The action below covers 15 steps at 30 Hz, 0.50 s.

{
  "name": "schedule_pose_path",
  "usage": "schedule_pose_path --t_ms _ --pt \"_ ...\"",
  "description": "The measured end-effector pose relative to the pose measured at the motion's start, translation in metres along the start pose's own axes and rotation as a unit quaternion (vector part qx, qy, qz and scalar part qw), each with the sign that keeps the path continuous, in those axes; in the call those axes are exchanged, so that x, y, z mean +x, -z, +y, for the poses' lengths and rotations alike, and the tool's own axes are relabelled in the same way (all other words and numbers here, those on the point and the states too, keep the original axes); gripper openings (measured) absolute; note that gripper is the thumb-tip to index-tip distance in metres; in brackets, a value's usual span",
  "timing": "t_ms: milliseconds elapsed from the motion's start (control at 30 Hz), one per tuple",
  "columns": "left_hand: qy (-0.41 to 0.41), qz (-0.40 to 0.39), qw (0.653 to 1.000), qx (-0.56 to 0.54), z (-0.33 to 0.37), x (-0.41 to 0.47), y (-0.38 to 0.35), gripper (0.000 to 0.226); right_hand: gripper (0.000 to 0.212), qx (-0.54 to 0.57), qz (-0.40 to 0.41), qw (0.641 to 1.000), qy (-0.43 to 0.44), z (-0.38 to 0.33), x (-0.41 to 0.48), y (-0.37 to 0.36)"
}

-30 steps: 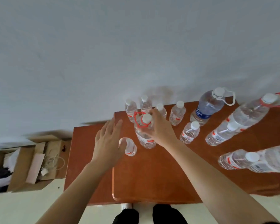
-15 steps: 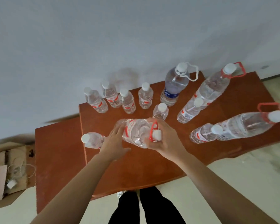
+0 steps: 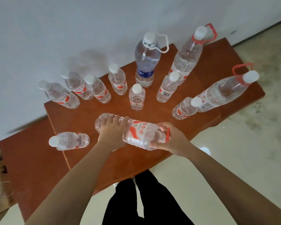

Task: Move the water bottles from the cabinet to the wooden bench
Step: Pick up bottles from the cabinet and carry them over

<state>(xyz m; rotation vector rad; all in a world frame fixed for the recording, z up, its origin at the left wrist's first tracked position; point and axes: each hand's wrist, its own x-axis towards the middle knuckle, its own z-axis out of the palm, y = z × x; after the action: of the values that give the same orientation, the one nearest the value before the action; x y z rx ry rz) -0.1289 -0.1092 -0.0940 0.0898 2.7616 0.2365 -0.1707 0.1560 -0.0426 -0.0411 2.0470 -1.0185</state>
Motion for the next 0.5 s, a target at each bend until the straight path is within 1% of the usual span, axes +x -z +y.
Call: schedule_pose_path --t_ms 33,100,167,233,267,333,367,400,433,467,500 --pt "-0.006 -0.012 1.000 0.015 0.004 -0.005 0.000 0.099 0.100 0.002 -0.009 1.000 -0.016 0.003 -0.002 0.000" --pt "-0.005 -0.062 0.997 0.047 0.011 -0.014 -0.003 0.104 0.113 -0.002 -0.021 0.999 -0.041 0.007 -0.001 -0.002" --pt "0.002 -0.104 0.992 0.064 0.012 -0.018 -0.006 0.110 0.114 -0.045 -0.046 0.996 -0.055 0.008 0.002 -0.001" --pt "0.006 -0.142 0.988 0.051 0.009 -0.017 -0.008 0.118 0.103 -0.129 -0.065 0.988 -0.049 0.009 0.004 0.002" --pt "0.003 -0.169 0.985 0.042 0.006 -0.015 -0.009 0.122 0.091 -0.183 -0.071 0.980 -0.030 0.011 0.004 0.003" --pt "-0.024 -0.223 0.973 0.053 0.001 -0.009 -0.012 0.127 0.056 -0.256 -0.061 0.964 0.028 0.012 0.004 0.001" --pt "-0.041 -0.241 0.967 0.067 -0.001 -0.007 -0.013 0.128 0.039 -0.262 -0.037 0.963 0.058 0.011 0.006 -0.002" --pt "-0.054 -0.254 0.962 0.079 0.000 -0.003 -0.015 0.131 0.031 -0.257 -0.006 0.963 0.081 0.008 0.007 -0.005" --pt "-0.059 -0.261 0.959 0.091 0.000 -0.001 -0.016 0.133 0.032 -0.254 0.022 0.962 0.102 0.002 0.010 -0.009" --pt "-0.059 -0.263 0.958 0.100 0.001 0.000 -0.016 0.134 0.039 -0.262 0.035 0.957 0.118 -0.003 0.013 -0.013" --pt "-0.058 -0.263 0.957 0.107 0.002 0.000 -0.016 0.135 0.052 -0.277 0.026 0.952 0.125 -0.006 0.018 -0.018"
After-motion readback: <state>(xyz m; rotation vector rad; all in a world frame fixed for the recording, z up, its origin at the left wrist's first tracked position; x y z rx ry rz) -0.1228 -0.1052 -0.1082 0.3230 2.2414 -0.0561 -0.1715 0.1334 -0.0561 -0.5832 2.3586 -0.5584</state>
